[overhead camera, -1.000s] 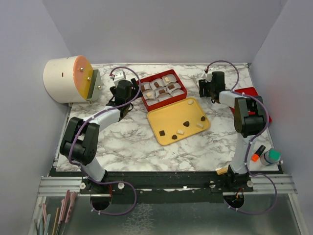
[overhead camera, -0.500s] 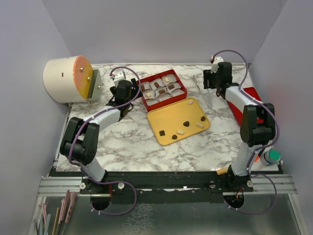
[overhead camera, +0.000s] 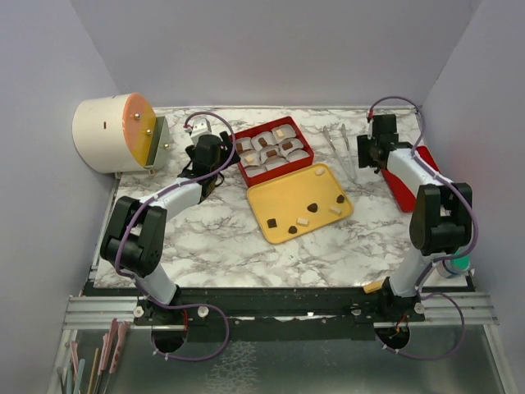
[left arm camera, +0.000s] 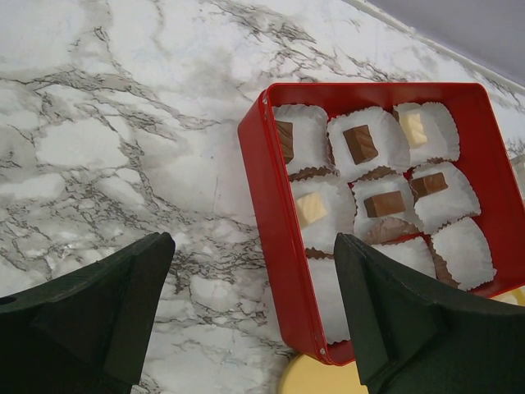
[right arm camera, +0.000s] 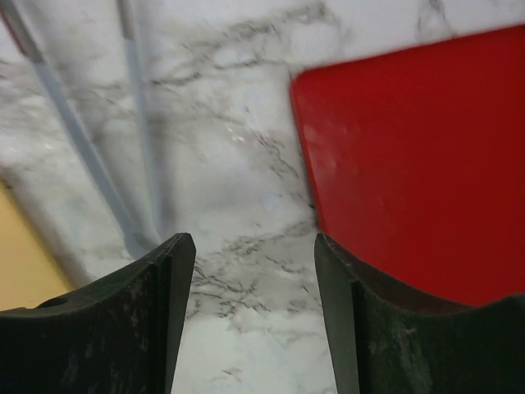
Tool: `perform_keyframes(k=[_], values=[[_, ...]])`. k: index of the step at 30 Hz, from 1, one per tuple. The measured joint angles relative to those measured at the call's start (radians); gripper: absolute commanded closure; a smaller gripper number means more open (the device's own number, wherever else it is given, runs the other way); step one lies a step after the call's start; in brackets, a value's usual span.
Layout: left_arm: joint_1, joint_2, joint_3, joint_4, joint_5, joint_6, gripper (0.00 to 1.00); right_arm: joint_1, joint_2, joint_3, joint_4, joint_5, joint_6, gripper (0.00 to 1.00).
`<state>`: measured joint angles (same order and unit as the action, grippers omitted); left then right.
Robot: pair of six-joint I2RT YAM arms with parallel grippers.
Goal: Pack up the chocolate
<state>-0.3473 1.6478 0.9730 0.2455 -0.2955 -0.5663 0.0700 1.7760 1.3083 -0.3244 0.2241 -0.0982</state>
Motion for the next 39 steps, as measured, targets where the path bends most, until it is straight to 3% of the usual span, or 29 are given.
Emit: perform_keyframes(k=[7,23,26,31,39], values=[[0.0,0.0,-0.003,0.0,0.009,-0.018,0.12,-0.078,0.001,-0.097,-0.022,0.022,0.031,0.38],[0.0,0.0,-0.005,0.002,0.016,-0.021,0.12,-0.167,0.118,-0.099,0.026,-0.018,0.056,0.46],[0.0,0.0,-0.005,0.002,0.016,-0.021,0.12,-0.183,0.133,-0.089,0.04,-0.035,0.064,0.59],[0.0,0.0,-0.005,0.002,0.016,-0.021,0.12,-0.199,0.157,-0.067,0.051,-0.069,0.078,0.96],[0.0,0.004,-0.005,0.001,0.016,-0.021,0.12,-0.205,0.167,-0.05,0.043,-0.085,0.113,1.0]])
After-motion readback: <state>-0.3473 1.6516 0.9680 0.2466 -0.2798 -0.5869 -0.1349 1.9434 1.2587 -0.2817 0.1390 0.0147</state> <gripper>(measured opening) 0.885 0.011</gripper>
